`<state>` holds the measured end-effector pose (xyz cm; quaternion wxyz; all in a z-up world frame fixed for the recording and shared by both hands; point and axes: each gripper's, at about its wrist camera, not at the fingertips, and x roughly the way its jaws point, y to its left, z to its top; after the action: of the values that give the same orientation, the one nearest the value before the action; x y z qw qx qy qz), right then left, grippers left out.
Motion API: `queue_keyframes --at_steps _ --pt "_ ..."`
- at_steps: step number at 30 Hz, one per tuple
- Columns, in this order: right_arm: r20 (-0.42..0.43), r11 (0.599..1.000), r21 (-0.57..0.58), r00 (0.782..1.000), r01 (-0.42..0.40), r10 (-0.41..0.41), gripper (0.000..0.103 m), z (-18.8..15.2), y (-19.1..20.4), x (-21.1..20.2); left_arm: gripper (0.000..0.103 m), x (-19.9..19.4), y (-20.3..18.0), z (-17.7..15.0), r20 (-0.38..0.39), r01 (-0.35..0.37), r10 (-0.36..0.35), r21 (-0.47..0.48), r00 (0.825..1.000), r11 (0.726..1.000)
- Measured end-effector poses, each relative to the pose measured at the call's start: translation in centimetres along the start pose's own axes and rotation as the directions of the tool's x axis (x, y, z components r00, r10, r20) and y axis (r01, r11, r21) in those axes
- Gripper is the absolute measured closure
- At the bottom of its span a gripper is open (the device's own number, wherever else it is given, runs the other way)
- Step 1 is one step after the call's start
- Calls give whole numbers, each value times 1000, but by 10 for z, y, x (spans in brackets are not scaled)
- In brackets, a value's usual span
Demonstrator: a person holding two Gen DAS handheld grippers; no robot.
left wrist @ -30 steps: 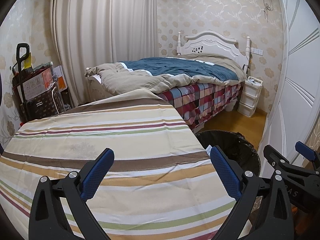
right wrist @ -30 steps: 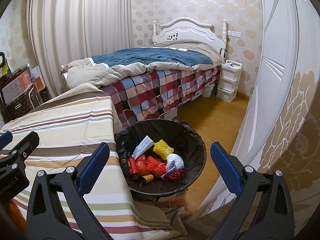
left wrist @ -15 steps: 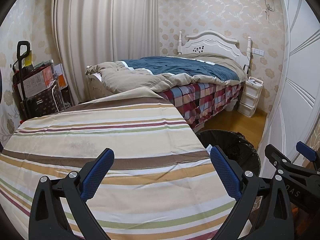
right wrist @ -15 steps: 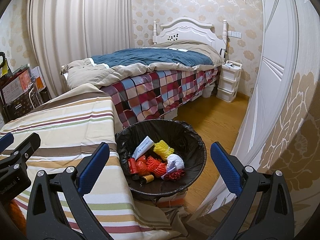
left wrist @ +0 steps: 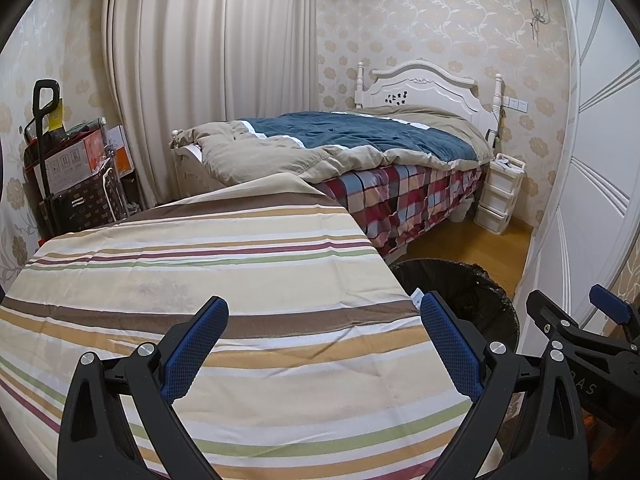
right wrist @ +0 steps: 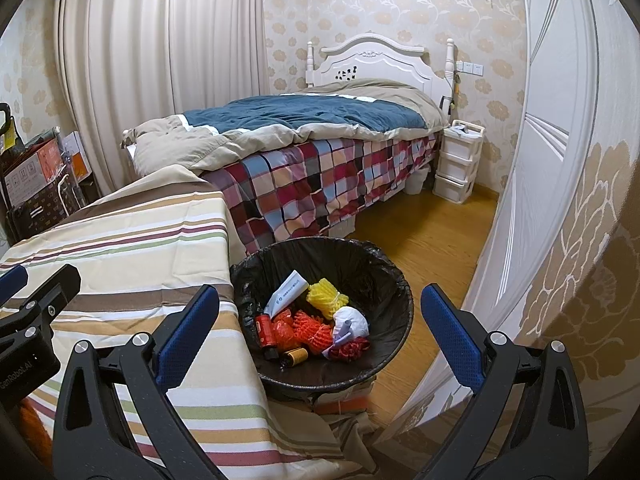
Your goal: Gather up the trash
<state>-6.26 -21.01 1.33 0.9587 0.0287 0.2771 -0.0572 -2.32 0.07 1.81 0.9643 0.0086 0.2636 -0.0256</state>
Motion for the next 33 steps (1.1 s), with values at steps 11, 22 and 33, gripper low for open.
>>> queue_keyframes --at_steps 11,22,33 --pt "0 1000 0 1000 0 0 5 0 1 -1 7 -1 -6 0 2 -2 2 -2 1000 1000" --pt "-1 1000 0 1000 0 0 5 0 0 0 7 -2 -5 2 6 2 -2 -1 1000 1000" --pt "0 1000 0 1000 1 -1 5 0 0 0 7 -2 -7 2 3 3 -3 9 1000 1000"
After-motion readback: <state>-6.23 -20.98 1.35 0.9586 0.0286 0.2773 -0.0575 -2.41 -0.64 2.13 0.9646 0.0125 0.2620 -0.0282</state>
